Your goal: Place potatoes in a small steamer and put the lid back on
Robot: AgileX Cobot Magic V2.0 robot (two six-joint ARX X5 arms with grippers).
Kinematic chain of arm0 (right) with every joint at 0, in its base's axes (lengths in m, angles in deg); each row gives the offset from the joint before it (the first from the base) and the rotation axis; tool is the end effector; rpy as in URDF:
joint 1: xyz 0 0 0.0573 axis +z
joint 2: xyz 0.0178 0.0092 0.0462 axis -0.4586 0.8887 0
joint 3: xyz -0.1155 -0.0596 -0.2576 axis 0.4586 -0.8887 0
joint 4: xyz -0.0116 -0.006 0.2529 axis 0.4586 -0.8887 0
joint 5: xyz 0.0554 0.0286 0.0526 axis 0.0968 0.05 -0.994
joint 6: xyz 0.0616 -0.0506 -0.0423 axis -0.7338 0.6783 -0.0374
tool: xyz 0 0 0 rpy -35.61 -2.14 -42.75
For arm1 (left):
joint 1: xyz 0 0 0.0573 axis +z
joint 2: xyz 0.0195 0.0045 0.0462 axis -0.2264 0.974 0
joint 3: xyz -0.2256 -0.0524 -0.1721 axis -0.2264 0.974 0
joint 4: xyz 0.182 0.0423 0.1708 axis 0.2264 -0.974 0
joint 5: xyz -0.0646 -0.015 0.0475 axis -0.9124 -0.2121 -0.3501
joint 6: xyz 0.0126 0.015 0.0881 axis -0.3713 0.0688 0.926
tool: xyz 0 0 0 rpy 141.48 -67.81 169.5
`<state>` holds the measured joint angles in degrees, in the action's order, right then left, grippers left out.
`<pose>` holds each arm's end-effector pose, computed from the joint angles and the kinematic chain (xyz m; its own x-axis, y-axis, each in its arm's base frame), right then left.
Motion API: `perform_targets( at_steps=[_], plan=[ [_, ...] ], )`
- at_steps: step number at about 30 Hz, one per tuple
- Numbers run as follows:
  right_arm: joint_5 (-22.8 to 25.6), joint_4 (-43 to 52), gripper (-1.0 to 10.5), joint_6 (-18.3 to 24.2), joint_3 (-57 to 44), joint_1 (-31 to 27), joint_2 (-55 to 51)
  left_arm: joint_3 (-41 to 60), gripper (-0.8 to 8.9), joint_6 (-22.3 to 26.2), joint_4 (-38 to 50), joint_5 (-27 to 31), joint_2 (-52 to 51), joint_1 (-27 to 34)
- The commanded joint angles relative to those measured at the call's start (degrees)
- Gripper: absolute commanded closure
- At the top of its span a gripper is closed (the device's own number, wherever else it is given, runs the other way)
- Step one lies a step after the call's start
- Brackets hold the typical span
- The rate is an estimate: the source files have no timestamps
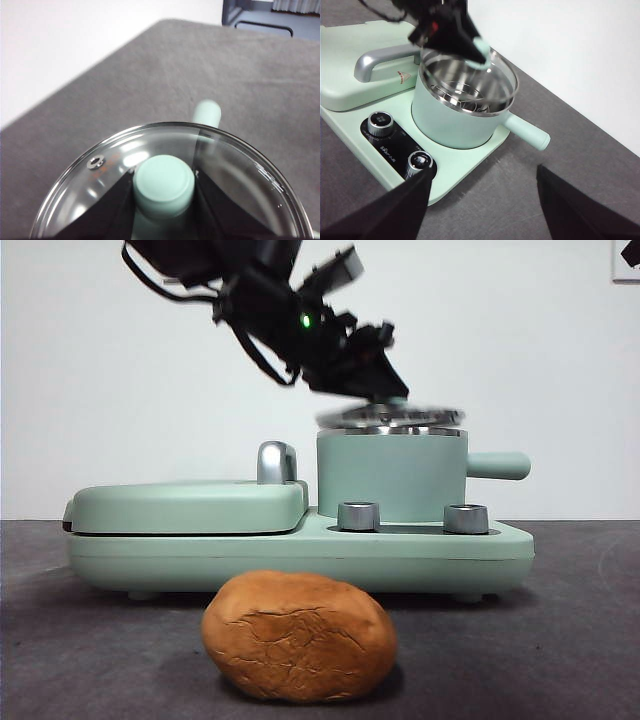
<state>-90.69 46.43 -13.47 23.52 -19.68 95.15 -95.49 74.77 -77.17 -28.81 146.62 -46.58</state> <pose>0.1391 0.0465 0.3025 0.8297 0.4685 -0.3036 -0.5538 0.7588 -0.3427 0.4048 -0.3000 0.2932 0.5557 -0.7803 -0.2871 0.8297 0.5423 0.1322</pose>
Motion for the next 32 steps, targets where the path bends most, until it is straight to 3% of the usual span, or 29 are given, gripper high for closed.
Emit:
perform_targets(
  at_steps=[1,8,17,24,32],
  plan=[
    [0.2,0.3,6.2,-1.0,0.9,0.2,0.2,-2.1,8.07,0.2,2.6,-0.2,-5.2,0.1],
    [0.1,0.4,6.2,-1.0,0.9,0.2,0.2,-2.1,8.07,-0.2,-0.9,-0.2,-15.2,1.3],
    [-0.2,0.8,6.2,-2.9,1.0,0.6,0.2,-2.0,8.02,-0.5,-19.3,-0.2,-27.8,4.0],
    [-0.2,0.8,6.2,-3.9,1.0,2.9,0.2,-0.6,7.99,-0.6,-29.8,3.2,-35.9,4.9],
    [-0.2,0.1,6.1,-7.1,1.7,7.5,0.4,11.5,7.99,-3.4,-30.4,6.3,-47.4,5.0]
  ],
)
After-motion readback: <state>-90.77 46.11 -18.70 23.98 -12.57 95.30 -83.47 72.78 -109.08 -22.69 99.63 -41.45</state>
